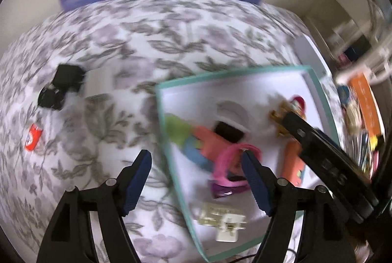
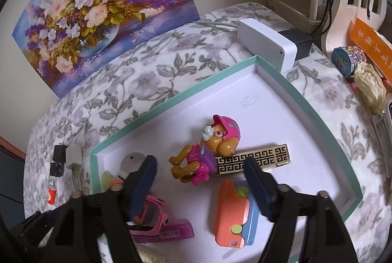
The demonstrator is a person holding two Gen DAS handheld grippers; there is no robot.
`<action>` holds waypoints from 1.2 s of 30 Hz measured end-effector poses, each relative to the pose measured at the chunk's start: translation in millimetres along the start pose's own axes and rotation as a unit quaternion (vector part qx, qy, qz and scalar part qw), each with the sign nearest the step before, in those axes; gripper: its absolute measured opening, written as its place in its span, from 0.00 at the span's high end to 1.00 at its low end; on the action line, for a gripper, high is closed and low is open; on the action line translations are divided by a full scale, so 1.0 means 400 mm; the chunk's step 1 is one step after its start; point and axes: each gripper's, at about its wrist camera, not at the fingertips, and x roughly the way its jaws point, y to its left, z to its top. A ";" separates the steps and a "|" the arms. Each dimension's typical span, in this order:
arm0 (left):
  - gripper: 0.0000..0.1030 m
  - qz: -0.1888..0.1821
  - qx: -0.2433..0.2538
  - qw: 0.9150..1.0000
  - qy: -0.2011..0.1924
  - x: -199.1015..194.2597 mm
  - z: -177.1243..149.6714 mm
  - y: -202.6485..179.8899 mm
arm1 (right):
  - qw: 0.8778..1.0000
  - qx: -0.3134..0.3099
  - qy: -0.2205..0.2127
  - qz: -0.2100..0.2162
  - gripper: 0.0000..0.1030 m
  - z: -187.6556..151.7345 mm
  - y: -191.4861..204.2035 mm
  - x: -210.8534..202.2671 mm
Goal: Organize rigid objects
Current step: 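Lower the figure onto the tray and open the right gripper while the left carries the band over, then open the left gripper to drop the pink band into the tray, then move both grippers back from the tray over the remaining pile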
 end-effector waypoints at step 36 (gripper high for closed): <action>0.05 0.133 -0.246 0.955 -0.098 -0.134 0.018 0.615 | 0.996 -0.092 -0.004 0.002 0.00 -0.047 0.264 -0.044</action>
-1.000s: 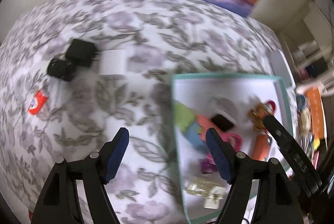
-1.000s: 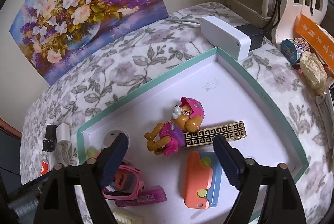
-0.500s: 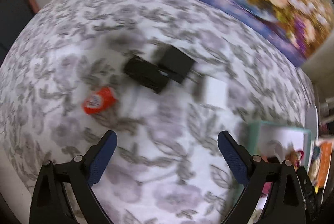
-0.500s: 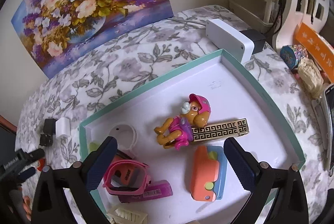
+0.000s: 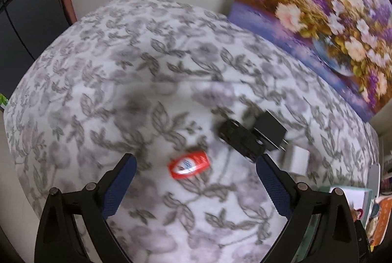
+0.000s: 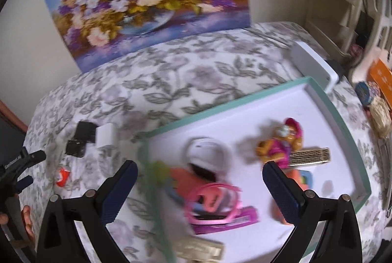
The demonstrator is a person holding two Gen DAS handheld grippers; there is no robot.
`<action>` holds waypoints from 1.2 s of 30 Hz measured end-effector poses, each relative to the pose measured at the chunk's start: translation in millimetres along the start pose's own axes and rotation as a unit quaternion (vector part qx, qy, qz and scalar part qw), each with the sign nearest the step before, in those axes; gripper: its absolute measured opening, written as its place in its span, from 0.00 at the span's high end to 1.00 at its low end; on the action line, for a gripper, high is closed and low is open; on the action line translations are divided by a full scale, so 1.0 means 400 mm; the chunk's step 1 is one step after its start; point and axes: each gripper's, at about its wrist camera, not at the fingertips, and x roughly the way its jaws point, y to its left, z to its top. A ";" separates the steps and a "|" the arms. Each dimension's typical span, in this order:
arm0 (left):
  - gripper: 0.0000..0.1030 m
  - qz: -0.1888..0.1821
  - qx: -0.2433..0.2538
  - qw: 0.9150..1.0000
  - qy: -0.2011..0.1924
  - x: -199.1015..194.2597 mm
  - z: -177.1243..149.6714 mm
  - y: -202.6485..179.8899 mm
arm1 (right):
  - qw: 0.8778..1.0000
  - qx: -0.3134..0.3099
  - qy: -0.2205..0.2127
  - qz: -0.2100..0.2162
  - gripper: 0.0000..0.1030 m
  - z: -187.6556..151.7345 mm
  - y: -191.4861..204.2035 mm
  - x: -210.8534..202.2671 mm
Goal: Organize rigid objects
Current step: 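Move both grippers back from the tray over the remaining pile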
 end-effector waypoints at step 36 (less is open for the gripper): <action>0.05 -0.009 -0.052 0.994 0.099 0.229 -0.003 0.079 | 0.990 -0.117 0.071 0.032 0.00 -0.067 0.358 0.184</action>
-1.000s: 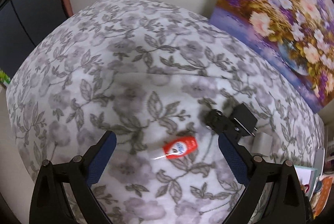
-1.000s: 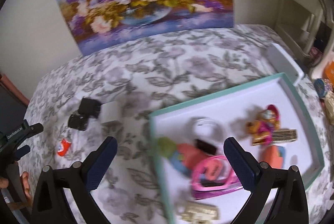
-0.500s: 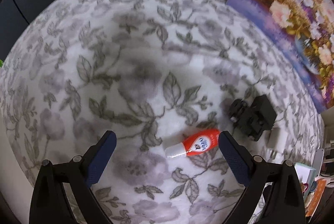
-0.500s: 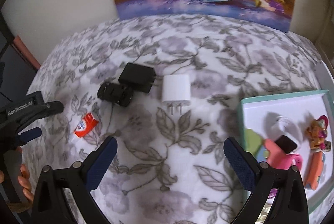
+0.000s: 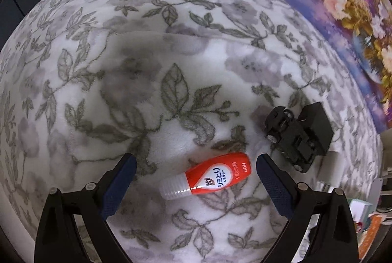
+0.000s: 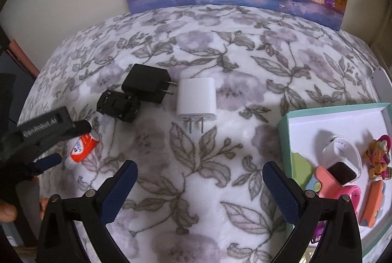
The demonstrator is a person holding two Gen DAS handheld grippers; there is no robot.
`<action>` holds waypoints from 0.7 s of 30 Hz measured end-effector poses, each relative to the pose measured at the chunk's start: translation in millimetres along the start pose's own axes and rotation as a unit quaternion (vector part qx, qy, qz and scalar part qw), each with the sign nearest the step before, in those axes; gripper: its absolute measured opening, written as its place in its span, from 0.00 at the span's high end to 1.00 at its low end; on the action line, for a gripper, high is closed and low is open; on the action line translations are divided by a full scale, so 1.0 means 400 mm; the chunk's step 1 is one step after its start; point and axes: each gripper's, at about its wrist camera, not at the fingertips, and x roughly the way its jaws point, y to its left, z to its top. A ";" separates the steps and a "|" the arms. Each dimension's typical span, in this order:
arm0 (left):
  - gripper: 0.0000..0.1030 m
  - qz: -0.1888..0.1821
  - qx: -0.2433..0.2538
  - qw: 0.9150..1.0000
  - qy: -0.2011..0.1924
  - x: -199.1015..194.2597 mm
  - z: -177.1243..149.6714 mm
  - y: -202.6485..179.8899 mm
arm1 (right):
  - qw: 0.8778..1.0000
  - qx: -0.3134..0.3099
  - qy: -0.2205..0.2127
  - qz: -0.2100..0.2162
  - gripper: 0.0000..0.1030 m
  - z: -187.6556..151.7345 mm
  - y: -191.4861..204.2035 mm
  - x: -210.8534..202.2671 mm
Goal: Organize rigid objects
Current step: 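Move both grippers back from the tray over the remaining pile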
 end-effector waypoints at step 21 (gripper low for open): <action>0.05 0.002 -0.012 1.000 0.025 -0.007 -0.066 0.080 | 1.000 0.011 0.002 0.016 0.00 0.010 -0.022 0.009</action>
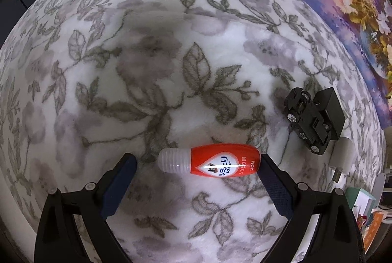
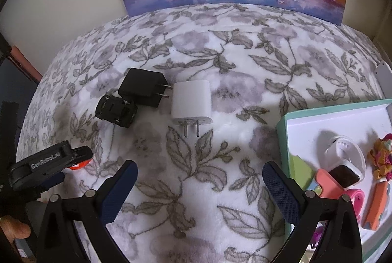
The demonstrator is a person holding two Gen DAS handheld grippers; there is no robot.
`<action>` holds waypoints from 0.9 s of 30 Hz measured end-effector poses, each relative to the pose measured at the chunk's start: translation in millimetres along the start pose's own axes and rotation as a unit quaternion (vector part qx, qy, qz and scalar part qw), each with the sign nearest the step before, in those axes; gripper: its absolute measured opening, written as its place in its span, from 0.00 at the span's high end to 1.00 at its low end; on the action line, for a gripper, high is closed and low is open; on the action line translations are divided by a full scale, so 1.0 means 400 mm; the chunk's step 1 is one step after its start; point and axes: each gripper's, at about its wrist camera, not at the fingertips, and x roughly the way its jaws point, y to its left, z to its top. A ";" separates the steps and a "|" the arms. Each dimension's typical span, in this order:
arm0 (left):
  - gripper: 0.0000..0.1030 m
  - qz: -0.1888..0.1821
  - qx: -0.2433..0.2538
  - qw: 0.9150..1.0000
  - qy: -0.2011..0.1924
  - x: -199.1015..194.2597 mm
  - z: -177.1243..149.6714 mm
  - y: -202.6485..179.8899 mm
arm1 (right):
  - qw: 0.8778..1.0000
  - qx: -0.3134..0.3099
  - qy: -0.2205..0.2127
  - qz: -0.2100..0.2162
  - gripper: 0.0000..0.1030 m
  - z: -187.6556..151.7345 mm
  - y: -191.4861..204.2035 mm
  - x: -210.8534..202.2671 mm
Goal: Organize rigid objects
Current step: 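Close the left gripper on the red-and-white bottle while the right grasps the white charger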
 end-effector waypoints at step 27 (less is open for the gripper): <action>0.24 -0.023 0.013 1.000 -0.015 -0.024 0.056 -0.075 | 0.998 -0.041 -0.040 -0.034 0.18 0.078 0.040 0.092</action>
